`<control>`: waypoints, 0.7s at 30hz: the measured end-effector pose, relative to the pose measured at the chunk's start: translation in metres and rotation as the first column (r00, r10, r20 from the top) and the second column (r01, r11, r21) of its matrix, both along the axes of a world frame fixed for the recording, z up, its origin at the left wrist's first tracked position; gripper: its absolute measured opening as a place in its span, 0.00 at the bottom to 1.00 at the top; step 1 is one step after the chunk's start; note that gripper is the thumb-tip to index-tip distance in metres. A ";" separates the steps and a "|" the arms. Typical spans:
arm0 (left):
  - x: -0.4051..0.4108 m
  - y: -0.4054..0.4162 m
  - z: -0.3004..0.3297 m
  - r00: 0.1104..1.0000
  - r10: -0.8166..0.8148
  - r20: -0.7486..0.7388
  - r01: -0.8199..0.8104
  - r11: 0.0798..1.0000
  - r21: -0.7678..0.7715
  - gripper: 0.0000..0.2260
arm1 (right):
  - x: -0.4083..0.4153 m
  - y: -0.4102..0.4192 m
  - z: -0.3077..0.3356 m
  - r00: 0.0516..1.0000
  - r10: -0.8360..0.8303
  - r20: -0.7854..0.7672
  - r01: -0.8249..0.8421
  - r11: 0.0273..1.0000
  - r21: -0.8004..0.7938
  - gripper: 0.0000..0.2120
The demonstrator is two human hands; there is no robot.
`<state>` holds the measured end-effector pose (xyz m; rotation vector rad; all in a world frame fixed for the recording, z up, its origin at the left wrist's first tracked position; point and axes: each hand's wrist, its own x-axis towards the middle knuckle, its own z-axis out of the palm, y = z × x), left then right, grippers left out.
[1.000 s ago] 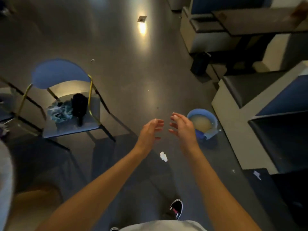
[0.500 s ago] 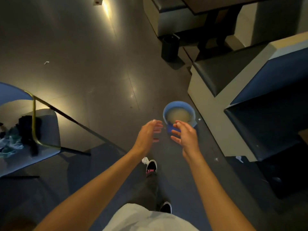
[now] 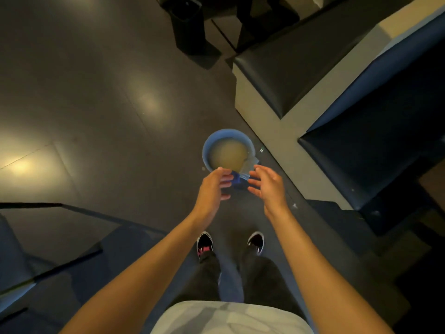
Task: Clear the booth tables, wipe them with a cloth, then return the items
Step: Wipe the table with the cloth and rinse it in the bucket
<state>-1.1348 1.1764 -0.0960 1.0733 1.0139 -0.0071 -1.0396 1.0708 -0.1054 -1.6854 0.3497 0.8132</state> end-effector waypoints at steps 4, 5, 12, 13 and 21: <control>0.053 0.001 -0.044 0.996 0.024 -0.082 -0.031 0.996 -0.082 0.16 | 0.049 0.003 -0.048 0.998 0.036 -0.051 -0.038 0.998 -0.053 0.05; 0.066 0.002 -0.057 0.994 0.025 -0.109 -0.035 0.995 -0.096 0.15 | 0.062 0.004 -0.061 0.997 0.045 -0.067 -0.049 0.997 -0.056 0.05; 0.125 0.012 -0.174 0.937 0.131 -0.323 -0.183 0.974 -0.134 0.18 | 0.138 0.013 -0.161 0.962 0.162 -0.222 -0.183 0.980 -0.079 0.06; 0.130 0.012 -0.190 0.927 0.156 -0.342 -0.212 0.968 -0.134 0.18 | 0.146 0.014 -0.179 0.953 0.188 -0.238 -0.213 0.974 -0.083 0.06; 0.135 0.010 -0.314 0.846 0.249 -0.471 -0.372 0.910 -0.186 0.16 | 0.165 0.019 -0.318 0.880 0.230 -0.416 -0.318 0.935 -0.156 0.12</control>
